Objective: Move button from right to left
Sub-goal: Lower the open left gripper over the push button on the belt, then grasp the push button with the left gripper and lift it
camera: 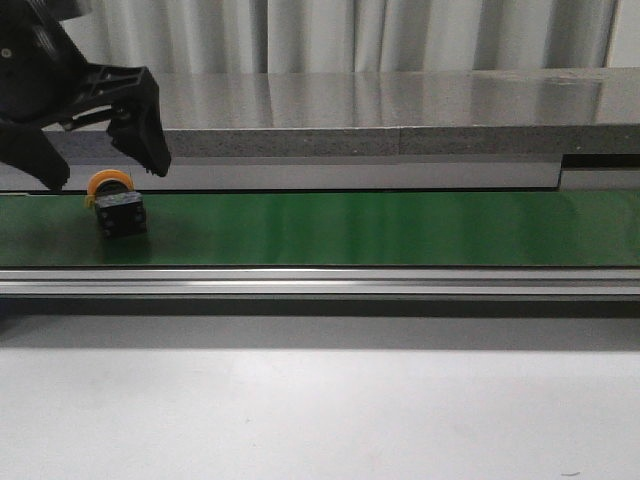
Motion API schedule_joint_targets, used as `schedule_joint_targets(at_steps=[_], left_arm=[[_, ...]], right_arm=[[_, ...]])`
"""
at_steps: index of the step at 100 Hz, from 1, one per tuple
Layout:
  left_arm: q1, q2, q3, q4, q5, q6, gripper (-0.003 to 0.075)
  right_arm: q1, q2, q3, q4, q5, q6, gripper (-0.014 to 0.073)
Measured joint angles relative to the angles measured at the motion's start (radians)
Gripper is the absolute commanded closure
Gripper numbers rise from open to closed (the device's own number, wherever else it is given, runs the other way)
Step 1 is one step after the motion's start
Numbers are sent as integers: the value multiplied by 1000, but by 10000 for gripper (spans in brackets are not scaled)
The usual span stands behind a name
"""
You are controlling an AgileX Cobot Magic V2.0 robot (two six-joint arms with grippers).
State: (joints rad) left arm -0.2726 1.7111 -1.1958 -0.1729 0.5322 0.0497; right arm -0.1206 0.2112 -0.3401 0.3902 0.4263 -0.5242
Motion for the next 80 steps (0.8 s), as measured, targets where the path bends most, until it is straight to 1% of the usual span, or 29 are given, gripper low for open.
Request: schedule_joint_targets(at_steps=[17,24,29,33,35,36,45,56,62,80], left_arm=[[0,48,0,85,-2,-64,48],[0,61,0,100,0,-74,73],[0,61,0,104,2,-78,115],[0,61,0,104,2,-80,169],[0,61,0,105,2,-80,209],[0,61,0,105,2,-80,209],[0,61,0,113,7,-81,356],[0,61,0,118,22,-81,463],[0,59,0,123,28,-82,482],[0,6,0,164,69,-82,485]], right_arm=[[0,0,0,0,0,0,662],[0,0,0,0,0,0,662],[0,0,0,0,0,0,662],[0,0,0,0,0,0,662],[0,0,0,0,0,0,662],[0,0,0,0,0,0,662],[0,0,0,0,0,0,662],[0,0,0,0,0,0,662],[0,0,0,0,0,0,662],[0,0,0,0,0,0,662]])
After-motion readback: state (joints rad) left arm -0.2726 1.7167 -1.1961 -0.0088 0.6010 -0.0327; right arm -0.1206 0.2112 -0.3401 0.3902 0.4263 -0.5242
